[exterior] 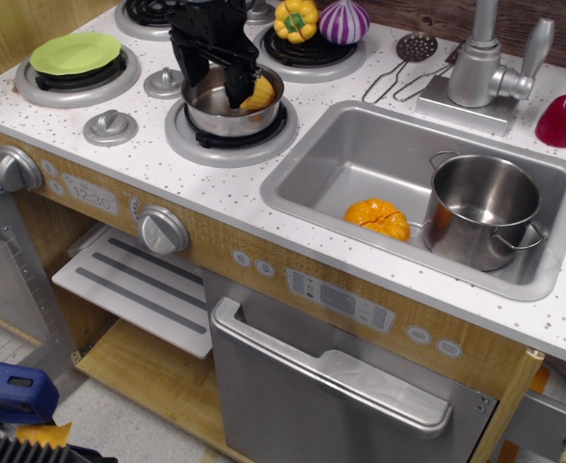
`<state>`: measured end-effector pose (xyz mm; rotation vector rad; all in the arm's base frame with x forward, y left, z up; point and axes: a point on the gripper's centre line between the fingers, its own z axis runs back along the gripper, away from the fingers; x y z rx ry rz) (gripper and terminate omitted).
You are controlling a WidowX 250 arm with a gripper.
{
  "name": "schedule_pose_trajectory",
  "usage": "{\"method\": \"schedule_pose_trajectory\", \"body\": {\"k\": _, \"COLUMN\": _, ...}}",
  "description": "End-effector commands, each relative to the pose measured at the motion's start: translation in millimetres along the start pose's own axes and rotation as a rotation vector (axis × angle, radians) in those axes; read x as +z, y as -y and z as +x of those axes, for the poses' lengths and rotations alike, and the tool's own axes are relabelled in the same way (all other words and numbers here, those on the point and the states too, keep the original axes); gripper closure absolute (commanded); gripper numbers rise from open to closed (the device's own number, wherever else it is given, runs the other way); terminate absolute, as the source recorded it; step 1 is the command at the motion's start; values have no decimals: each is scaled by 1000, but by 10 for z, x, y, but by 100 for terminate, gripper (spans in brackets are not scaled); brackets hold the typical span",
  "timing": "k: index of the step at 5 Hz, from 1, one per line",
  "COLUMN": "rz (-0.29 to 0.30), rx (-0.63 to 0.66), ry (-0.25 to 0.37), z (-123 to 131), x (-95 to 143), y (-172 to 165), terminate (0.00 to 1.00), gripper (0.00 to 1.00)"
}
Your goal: Put corn in pan which-is on stove
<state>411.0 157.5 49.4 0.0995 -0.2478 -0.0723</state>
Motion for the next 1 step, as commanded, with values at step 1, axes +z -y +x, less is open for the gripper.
{"method": "schedule_pose_trajectory", "body": {"k": 1, "rz": 27, "rx": -8, "ry": 57, "z": 125, "x": 205, "y": -89, "terminate": 100, "gripper": 0}}
